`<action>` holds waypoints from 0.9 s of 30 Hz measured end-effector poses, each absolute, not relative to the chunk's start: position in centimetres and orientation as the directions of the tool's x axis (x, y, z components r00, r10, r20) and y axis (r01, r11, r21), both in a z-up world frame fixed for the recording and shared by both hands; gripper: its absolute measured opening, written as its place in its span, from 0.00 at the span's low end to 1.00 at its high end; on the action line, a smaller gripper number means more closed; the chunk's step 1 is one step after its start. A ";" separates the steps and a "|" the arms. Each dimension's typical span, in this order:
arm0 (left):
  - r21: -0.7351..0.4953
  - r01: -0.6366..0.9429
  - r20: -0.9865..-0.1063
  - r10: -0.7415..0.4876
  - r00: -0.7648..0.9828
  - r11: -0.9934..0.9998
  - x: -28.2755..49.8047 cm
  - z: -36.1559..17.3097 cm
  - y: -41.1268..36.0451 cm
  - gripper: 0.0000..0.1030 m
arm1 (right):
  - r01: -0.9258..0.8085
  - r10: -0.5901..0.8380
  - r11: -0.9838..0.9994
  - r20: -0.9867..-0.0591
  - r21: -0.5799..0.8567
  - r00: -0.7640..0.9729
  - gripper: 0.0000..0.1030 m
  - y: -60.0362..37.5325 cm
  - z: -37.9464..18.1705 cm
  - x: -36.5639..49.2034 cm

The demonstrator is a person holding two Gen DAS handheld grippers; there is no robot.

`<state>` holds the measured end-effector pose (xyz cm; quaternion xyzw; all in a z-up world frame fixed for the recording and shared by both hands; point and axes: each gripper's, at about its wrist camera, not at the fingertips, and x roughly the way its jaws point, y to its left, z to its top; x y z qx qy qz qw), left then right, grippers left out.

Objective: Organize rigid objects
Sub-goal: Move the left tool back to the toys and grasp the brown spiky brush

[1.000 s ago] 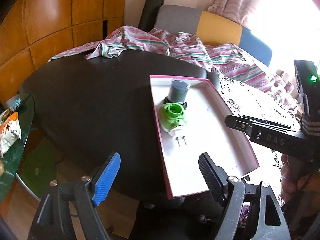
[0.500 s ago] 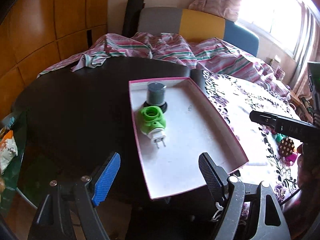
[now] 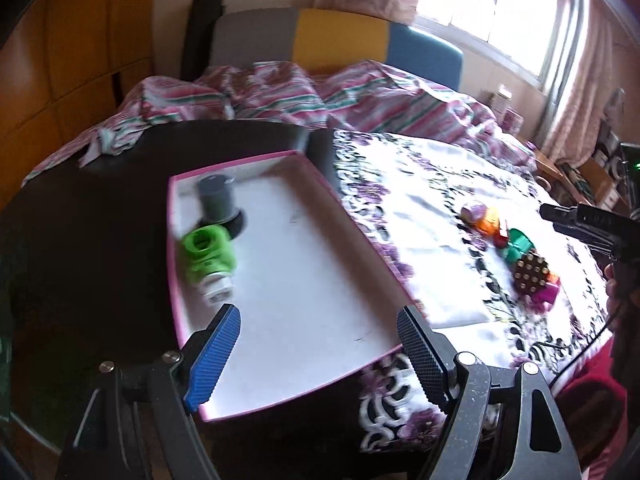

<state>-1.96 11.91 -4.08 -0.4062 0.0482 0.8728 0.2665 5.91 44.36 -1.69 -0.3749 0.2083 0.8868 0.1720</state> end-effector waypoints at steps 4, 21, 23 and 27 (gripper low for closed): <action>-0.137 -0.578 -0.741 0.471 -0.479 -0.804 -1.6 -4.2 14.9 0.79 | -0.602 0.220 -0.736 -0.732 0.310 -0.645 0.55 49.3 -2.3 9.8; -0.341 -0.783 -0.760 0.643 -0.096 -0.520 0.1 -5.9 32.4 0.84 | -0.681 0.236 -0.479 -0.667 0.554 -0.707 0.59 55.0 -5.1 15.6; -0.364 -0.787 -0.747 0.660 -0.073 -0.499 0.4 -5.9 34.3 0.88 | -0.676 0.223 -0.485 -0.669 0.555 -0.709 0.59 54.9 -5.2 15.4; -0.380 -0.785 -0.750 0.660 -0.048 -0.489 0.4 -6.6 37.8 0.94 | -0.669 0.210 -0.484 -0.668 0.563 -0.714 0.59 54.9 -5.4 15.3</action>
